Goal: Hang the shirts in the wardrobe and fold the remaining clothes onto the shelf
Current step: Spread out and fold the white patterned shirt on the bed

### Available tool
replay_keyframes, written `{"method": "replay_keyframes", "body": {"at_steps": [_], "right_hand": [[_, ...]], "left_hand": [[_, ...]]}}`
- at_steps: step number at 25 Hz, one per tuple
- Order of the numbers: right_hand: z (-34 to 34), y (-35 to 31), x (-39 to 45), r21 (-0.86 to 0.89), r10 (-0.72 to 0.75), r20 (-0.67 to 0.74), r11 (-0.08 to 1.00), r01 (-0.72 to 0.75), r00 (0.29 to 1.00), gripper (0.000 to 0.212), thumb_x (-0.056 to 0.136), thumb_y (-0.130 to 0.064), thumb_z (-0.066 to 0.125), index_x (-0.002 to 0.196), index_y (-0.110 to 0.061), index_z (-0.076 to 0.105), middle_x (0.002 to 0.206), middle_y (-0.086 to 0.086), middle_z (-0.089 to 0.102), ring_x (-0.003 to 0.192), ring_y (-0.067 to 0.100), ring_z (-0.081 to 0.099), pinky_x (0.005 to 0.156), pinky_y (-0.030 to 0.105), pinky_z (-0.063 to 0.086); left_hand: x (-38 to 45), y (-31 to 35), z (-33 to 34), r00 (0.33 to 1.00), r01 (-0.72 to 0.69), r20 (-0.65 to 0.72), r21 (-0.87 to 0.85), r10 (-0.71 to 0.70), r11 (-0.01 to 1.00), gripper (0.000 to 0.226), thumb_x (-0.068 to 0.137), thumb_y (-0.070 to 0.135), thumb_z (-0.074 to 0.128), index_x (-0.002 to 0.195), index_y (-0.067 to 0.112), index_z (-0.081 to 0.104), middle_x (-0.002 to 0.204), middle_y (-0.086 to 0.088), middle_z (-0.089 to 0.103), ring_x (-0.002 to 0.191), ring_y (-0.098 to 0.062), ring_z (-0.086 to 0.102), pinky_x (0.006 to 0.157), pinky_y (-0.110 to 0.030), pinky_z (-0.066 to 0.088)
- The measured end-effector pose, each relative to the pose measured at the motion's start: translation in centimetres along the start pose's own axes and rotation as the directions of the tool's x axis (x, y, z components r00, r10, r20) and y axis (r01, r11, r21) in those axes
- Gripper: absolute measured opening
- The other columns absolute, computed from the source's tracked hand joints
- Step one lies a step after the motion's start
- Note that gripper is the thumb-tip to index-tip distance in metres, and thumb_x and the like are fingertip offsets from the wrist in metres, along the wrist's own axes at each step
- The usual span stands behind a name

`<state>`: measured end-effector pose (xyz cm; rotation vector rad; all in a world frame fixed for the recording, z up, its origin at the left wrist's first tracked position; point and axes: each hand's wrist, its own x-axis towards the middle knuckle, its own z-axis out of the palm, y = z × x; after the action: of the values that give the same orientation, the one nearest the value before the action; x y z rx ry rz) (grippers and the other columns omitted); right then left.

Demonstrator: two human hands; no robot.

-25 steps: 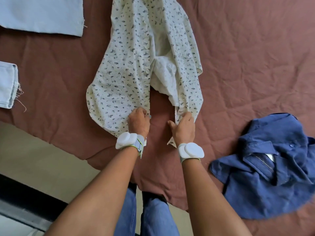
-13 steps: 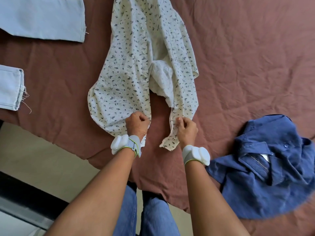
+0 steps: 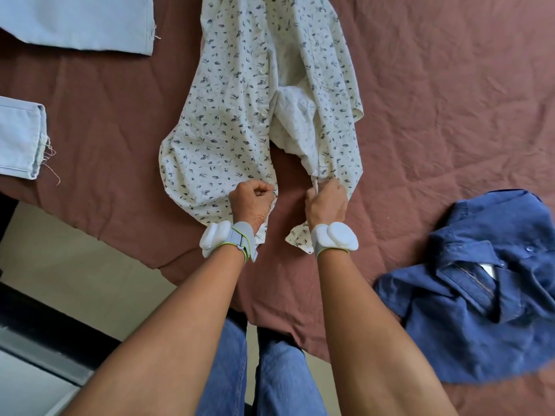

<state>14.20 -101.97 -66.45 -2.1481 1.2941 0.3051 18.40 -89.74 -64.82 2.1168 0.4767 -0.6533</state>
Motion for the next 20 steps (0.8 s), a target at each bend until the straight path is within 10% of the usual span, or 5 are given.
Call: {"method": "replay_keyframes", "body": {"at_steps": [4, 15, 20], "right_hand": [[-0.3, 2.3, -0.3, 0.326, -0.014, 0.014, 0.945, 0.009, 1.000, 0.019, 0.088, -0.028, 0.066, 0.079, -0.012, 0.067, 0.079, 0.008, 0.066, 0.074, 0.020, 0.058, 0.080, 0.043, 0.051], [-1.6, -1.3, 0.6, 0.026, 0.193, 0.007, 0.981, -0.193, 0.981, 0.034, 0.092, -0.036, 0.051, 0.100, -0.004, 0.057, 0.096, 0.015, 0.059, 0.090, 0.034, 0.056, 0.067, 0.035, 0.038], [-1.4, 0.9, -1.4, 0.227, -0.075, -0.212, 0.966, 0.124, 0.974, 0.011, 0.083, -0.016, 0.058, 0.082, -0.005, 0.060, 0.079, 0.010, 0.061, 0.076, 0.027, 0.055, 0.070, 0.036, 0.043]], "left_hand": [[-0.3, 0.4, 0.2, 1.000, 0.009, 0.013, -0.060, -0.008, 0.998, 0.014, 0.074, 0.002, 0.068, 0.081, 0.011, 0.076, 0.065, -0.009, 0.069, 0.061, -0.022, 0.066, 0.071, -0.040, 0.061], [-0.7, 0.5, 0.2, 0.998, 0.058, 0.033, -0.178, -0.053, 0.982, 0.019, 0.077, -0.006, 0.066, 0.074, 0.012, 0.072, 0.057, -0.006, 0.063, 0.047, -0.015, 0.058, 0.055, -0.024, 0.054], [-1.5, 1.2, -0.1, 0.999, 0.035, 0.042, -0.220, -0.026, 0.975, 0.017, 0.078, -0.006, 0.066, 0.078, 0.009, 0.073, 0.049, 0.003, 0.059, 0.047, -0.015, 0.056, 0.050, -0.021, 0.051]]}}
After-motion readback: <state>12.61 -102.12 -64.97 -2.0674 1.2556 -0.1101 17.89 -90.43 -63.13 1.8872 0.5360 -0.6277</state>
